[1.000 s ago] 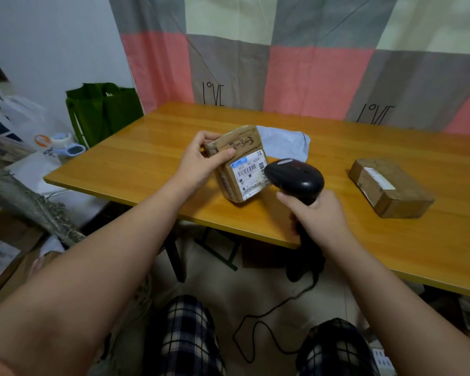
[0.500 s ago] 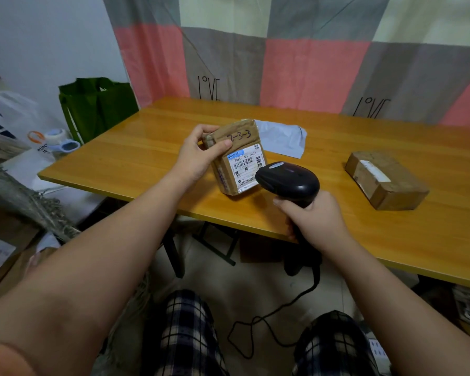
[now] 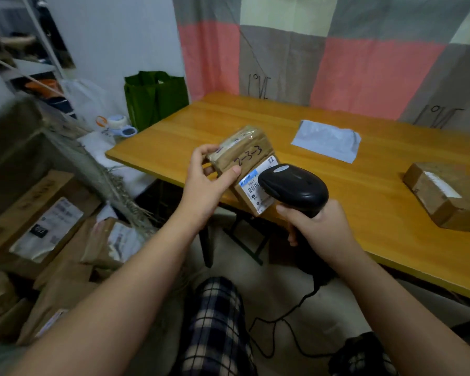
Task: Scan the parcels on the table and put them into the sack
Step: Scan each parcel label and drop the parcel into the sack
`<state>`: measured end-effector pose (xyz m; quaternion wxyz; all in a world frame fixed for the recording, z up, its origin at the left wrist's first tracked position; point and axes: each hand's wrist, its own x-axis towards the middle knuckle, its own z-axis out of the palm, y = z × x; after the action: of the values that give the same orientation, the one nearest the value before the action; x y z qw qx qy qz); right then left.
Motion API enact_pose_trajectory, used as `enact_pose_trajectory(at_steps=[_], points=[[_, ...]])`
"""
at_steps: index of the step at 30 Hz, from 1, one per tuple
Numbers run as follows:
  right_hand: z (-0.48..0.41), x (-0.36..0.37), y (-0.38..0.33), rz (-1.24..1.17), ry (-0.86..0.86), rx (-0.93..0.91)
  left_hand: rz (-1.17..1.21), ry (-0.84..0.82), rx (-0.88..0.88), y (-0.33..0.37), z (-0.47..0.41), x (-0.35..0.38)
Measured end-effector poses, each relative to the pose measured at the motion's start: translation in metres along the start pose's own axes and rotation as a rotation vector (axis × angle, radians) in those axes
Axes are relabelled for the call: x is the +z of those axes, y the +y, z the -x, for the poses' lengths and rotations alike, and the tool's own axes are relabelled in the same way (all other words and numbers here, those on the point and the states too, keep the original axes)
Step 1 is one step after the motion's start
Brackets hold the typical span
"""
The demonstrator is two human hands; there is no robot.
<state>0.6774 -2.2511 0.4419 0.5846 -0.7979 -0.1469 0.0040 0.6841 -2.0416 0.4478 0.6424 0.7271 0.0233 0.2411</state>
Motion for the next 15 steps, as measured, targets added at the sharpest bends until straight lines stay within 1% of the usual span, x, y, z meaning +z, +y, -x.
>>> enact_pose_trajectory(at_steps=[3, 5, 8, 12, 15], points=[[0.003, 0.044, -0.009, -0.030, -0.102, -0.002, 0.067, 0.190, -0.018, -0.005, 0.046, -0.045], [0.009, 0.075, -0.015, -0.040, -0.171, -0.002, 0.049, 0.312, -0.007, -0.011, 0.076, -0.077], [0.018, 0.118, -0.021, -0.085, -0.253, 0.005, -0.075, 0.445, 0.010, -0.017, 0.109, -0.124], [0.023, 0.167, -0.031, -0.053, -0.357, -0.062, -0.270, 0.601, 0.045, -0.015, 0.126, -0.189], [0.023, 0.198, -0.041, -0.040, -0.407, -0.087, -0.495, 0.651, 0.036, -0.014, 0.133, -0.236]])
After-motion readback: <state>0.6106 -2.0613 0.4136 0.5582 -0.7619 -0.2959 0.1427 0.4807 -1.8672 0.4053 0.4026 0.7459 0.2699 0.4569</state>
